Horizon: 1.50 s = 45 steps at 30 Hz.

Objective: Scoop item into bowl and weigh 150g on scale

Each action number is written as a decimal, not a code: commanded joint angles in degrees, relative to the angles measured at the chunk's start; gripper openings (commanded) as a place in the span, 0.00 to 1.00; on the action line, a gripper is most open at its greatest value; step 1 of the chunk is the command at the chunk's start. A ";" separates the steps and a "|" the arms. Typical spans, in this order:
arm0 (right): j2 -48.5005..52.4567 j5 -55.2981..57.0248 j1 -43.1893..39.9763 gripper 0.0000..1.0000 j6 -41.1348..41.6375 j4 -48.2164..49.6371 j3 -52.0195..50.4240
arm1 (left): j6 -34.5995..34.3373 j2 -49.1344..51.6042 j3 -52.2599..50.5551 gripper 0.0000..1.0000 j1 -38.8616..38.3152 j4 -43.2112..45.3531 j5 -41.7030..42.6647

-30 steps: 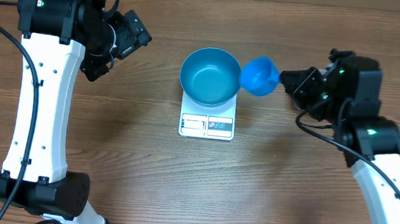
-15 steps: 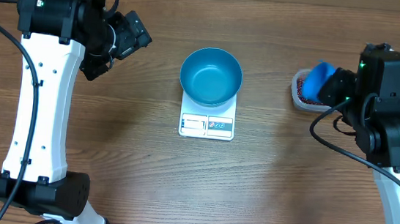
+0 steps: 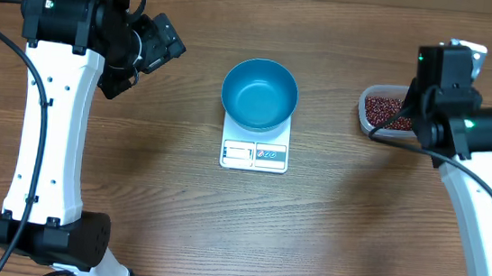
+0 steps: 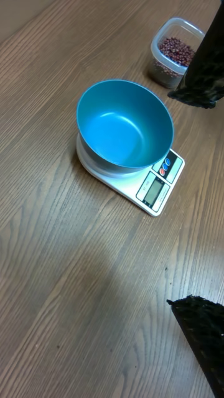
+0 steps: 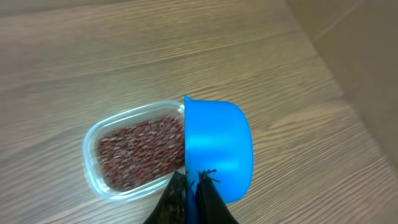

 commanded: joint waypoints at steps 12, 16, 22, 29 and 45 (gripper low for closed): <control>5.29 2.40 -0.09 0.04 -9.84 7.02 1.57 | 1.29 -0.63 0.79 1.00 -0.07 0.07 -1.44; 6.73 1.38 -0.09 0.04 -9.81 7.58 1.57 | 1.31 -0.63 0.79 1.00 -0.07 0.07 -1.44; 10.19 0.90 -0.09 0.04 -9.81 7.52 1.51 | 1.31 -0.63 0.79 0.99 -0.07 0.07 -1.44; 13.57 -0.42 -0.09 0.04 -9.81 7.58 1.46 | 1.29 -0.63 0.79 1.00 -0.07 0.07 -1.44; 16.22 -1.01 3.02 0.04 -9.75 6.27 1.20 | 1.31 -0.63 0.79 1.00 -0.07 0.07 -1.44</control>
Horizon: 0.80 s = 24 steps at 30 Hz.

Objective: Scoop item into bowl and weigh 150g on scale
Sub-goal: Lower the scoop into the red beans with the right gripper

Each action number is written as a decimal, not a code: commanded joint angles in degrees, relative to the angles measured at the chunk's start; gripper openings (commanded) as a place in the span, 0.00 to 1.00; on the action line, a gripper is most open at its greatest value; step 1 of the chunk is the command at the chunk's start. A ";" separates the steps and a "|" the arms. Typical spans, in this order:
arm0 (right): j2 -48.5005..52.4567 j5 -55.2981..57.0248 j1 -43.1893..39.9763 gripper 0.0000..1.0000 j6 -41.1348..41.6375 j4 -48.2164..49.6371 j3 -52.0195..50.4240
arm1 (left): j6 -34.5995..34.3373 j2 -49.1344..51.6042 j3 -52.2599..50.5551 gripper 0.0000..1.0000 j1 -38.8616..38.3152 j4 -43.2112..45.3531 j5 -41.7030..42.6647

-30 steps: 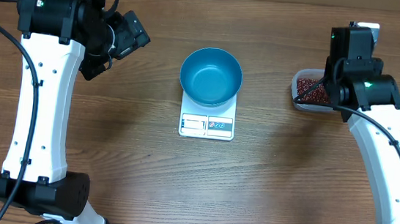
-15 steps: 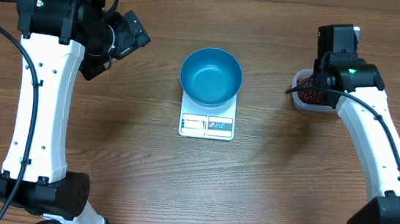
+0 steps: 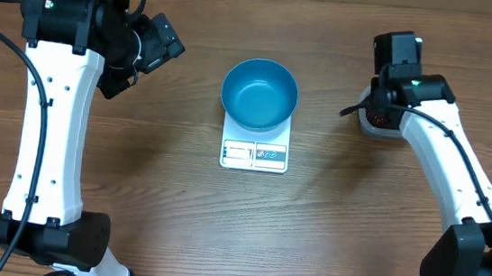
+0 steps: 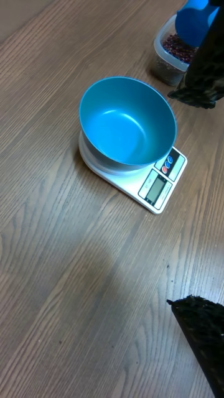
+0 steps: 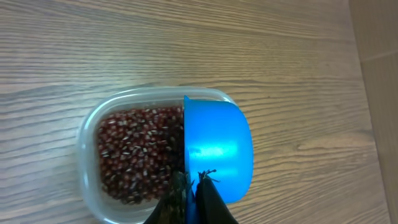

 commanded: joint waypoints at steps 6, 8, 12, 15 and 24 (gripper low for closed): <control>0.02 1.27 0.33 0.04 -0.20 -0.07 0.57 | 1.33 -0.63 0.79 0.99 -0.07 0.07 -0.87; 0.02 1.99 0.33 0.04 -0.22 -0.11 0.31 | 1.33 -0.63 0.79 1.00 -0.07 0.07 -0.87; 0.39 3.21 0.33 0.04 -0.24 -0.26 0.28 | 1.31 -0.63 0.79 1.00 -0.07 0.09 -0.87; 1.14 3.61 0.33 0.04 -0.26 -0.28 0.28 | 1.33 -0.63 0.79 1.00 -0.07 0.07 -0.87; 4.85 2.51 0.44 0.04 0.17 -0.70 0.28 | 1.33 -0.63 0.79 1.00 -0.07 0.07 -0.87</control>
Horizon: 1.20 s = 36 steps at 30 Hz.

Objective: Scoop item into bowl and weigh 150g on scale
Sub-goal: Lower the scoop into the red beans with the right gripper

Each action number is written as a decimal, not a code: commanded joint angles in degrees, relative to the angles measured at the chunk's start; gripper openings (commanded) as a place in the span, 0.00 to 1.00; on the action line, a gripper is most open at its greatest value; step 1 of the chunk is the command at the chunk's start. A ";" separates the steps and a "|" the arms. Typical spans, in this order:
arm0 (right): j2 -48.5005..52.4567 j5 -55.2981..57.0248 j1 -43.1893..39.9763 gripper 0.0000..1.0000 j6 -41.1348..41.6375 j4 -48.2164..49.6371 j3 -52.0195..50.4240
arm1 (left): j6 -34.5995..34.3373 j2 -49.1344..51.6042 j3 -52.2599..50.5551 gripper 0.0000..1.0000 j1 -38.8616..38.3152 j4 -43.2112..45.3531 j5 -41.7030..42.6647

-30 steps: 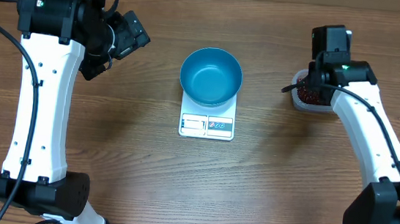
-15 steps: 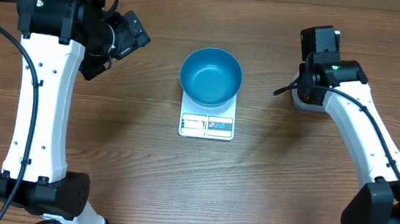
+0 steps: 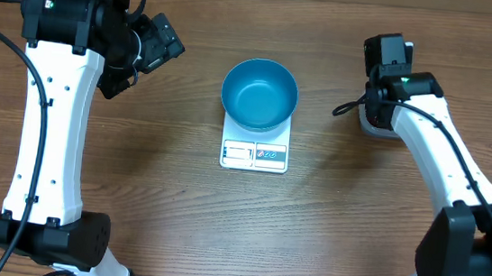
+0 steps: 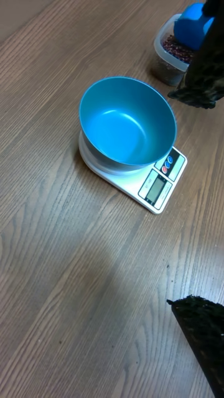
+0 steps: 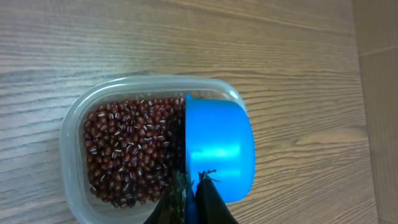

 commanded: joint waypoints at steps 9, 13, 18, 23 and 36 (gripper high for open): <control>0.98 -0.61 0.09 0.04 2.34 -0.17 0.31 | 1.31 -0.63 0.79 0.99 -0.07 0.09 -0.87; 0.98 -3.48 0.07 0.04 2.89 -0.20 0.39 | 1.31 -0.63 0.79 0.99 -0.07 0.09 -0.87; 0.87 -3.74 0.07 0.04 3.48 -0.20 0.59 | 1.31 -0.63 0.79 0.99 -0.07 0.09 -0.87; 0.61 -4.61 -0.33 0.04 4.17 -0.94 2.45 | 1.31 -0.63 0.79 1.00 -0.07 0.09 -0.87; -1.22 -21.53 -7.85 0.04 6.25 -2.60 3.10 | 1.31 -0.63 0.79 1.00 -0.07 0.09 -0.87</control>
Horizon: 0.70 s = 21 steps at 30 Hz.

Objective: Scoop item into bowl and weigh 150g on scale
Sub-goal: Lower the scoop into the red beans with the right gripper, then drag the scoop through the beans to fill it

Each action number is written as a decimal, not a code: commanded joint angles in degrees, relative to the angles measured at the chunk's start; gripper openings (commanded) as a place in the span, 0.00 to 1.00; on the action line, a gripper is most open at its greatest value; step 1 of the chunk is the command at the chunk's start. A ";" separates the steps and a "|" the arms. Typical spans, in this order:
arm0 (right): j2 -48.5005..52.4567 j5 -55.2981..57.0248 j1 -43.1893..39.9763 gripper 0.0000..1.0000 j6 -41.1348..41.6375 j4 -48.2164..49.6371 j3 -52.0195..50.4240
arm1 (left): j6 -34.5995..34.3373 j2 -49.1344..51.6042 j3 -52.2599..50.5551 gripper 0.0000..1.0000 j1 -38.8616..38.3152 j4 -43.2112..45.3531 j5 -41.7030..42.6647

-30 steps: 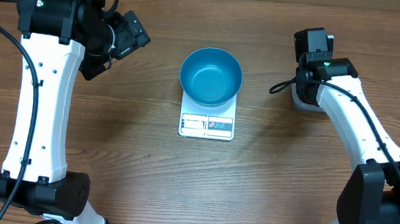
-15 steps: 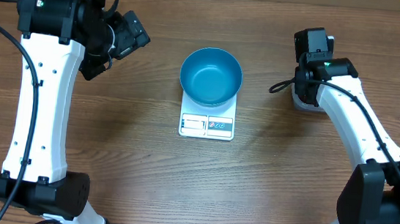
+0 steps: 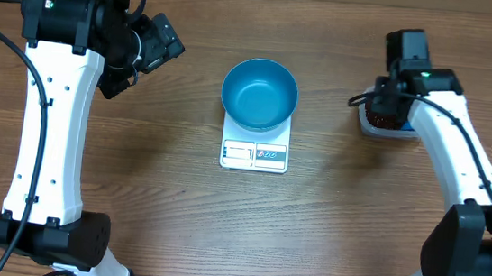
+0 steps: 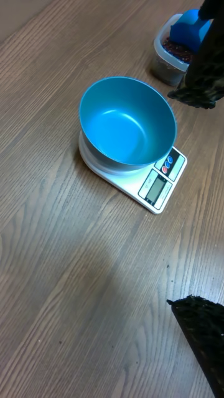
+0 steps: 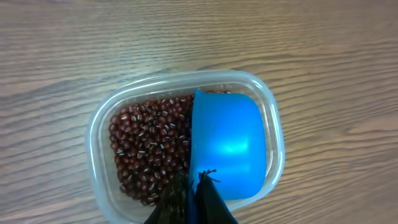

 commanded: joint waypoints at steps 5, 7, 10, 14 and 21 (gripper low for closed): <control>-1.16 -13.81 -5.09 0.04 1.70 -1.38 0.96 | 1.29 -0.63 0.79 0.99 -0.07 0.07 -0.87; -1.16 -14.45 -5.46 0.04 1.68 -1.97 0.94 | 1.31 -0.63 0.79 1.00 -0.07 0.09 -0.87; -1.16 -15.28 -5.64 0.04 1.66 -2.34 0.94 | 1.29 -0.63 0.79 1.00 -0.07 0.07 -0.87; -1.16 -17.29 -5.66 0.04 1.66 -2.47 0.94 | 1.31 -0.63 0.79 1.00 -0.07 0.07 -0.87; -1.22 -18.69 -5.66 0.04 1.73 -2.47 0.94 | 1.29 -0.63 0.79 1.00 -0.07 0.07 -0.87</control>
